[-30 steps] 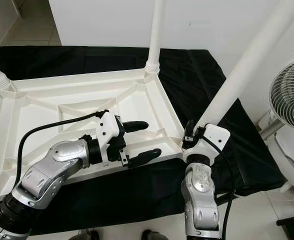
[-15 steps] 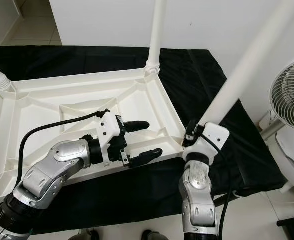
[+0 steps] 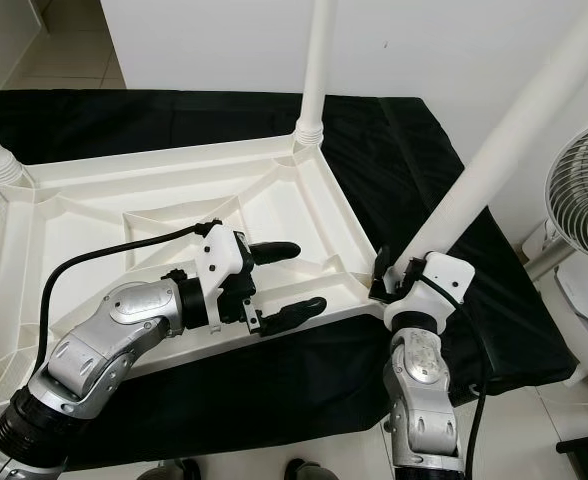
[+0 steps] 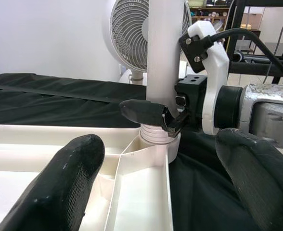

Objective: Building children table

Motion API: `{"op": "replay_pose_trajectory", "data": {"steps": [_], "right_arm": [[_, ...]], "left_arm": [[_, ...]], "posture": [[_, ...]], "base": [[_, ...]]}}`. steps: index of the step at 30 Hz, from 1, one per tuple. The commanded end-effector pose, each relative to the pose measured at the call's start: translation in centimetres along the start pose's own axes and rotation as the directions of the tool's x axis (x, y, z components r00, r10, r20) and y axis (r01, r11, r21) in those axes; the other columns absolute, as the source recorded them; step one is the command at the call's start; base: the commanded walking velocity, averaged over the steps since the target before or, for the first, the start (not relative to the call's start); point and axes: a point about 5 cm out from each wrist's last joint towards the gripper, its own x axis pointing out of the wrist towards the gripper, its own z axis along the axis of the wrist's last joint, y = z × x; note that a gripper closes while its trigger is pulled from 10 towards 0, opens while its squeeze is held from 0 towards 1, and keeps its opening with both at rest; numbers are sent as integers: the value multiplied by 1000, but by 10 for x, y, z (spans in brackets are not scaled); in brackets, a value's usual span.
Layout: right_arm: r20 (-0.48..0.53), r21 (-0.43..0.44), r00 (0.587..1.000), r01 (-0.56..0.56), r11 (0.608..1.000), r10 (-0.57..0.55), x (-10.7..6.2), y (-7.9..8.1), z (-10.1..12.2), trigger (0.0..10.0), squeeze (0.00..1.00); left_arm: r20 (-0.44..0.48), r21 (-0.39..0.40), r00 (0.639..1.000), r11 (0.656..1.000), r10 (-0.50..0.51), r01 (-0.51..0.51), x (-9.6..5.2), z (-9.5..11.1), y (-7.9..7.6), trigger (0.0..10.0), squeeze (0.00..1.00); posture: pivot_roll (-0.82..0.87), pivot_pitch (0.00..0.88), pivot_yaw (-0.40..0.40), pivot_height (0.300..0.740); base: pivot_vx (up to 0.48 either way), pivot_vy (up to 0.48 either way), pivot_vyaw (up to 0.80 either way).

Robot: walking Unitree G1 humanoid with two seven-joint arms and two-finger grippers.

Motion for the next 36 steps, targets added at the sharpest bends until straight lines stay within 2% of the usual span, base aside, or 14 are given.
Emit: {"op": "replay_pose_trajectory", "data": {"steps": [1,6,7,11,17,18,21,23,26,29,32,33,35,36], "right_arm": [[-12,1,1000,-28,1000,28,2,-13,-1,10000,0],[7,6,988,-156,988,156,3,-13,4,10000,0],[12,6,973,-232,973,232,3,-13,7,10000,0],[15,10,961,-278,961,278,3,-13,9,10000,0],[3,5,900,-436,900,436,3,-18,13,10000,0],[-8,-9,879,-477,879,477,3,-19,14,10000,0],[-21,-17,859,-511,859,511,3,-22,13,10000,0],[-49,-41,820,-572,819,570,3,-25,11,10000,0],[-49,-41,820,-572,819,570,3,-25,11,10000,0],[-75,-53,790,-613,788,609,4,-27,8,10000,0],[-75,-53,790,-613,788,609,4,-27,8,10000,0],[-89,-58,776,-630,775,624,6,-30,6,8902,0],[-89,-58,776,-630,775,624,6,-30,6,8902,0],[-104,-63,760,-648,759,641,8,-32,3,5922,0]], "left_arm": [[-2,1,999,999,-43,43,2,-1,-4,10000,0],[-3,2,999,999,-43,43,2,-1,-4,10000,0],[-3,3,999,999,-43,43,2,-1,-4,10000,0],[-4,4,999,999,-42,42,2,-1,-4,10000,0],[-7,5,999,999,-40,40,1,-1,-3,10000,0],[-8,6,999,999,-40,40,0,-1,-3,10000,0],[-9,6,999,999,-40,40,0,-1,-3,10000,0],[-12,2,999,999,-46,46,0,-1,-4,10000,0],[-12,2,999,999,-46,46,0,-1,-4,10000,0],[-13,1,998,999,-54,54,0,-1,-5,10000,0],[-13,1,998,999,-54,54,0,-1,-5,10000,0],[-12,0,998,998,-57,57,1,-1,-6,10000,0],[-12,0,998,998,-57,57,1,-1,-6,10000,0],[-11,0,998,998,-59,59,1,-1,-6,10000,0]], "posture": [[3,139,-40,740],[2,140,-39,740],[4,140,-38,740],[4,140,-38,740],[6,143,-36,740],[8,147,-34,740],[8,147,-34,740],[8,150,-32,740],[8,150,-32,740],[8,150,-32,740],[8,150,-32,740],[8,150,-32,740],[8,150,-32,740],[14,152,-28,740]], "base": [[0,0,0],[0,0,0],[0,0,0],[0,0,0],[0,0,0],[0,0,0],[0,0,0],[0,0,0],[0,0,0],[0,0,0],[0,0,0],[0,0,0],[0,0,0],[0,0,0]]}}
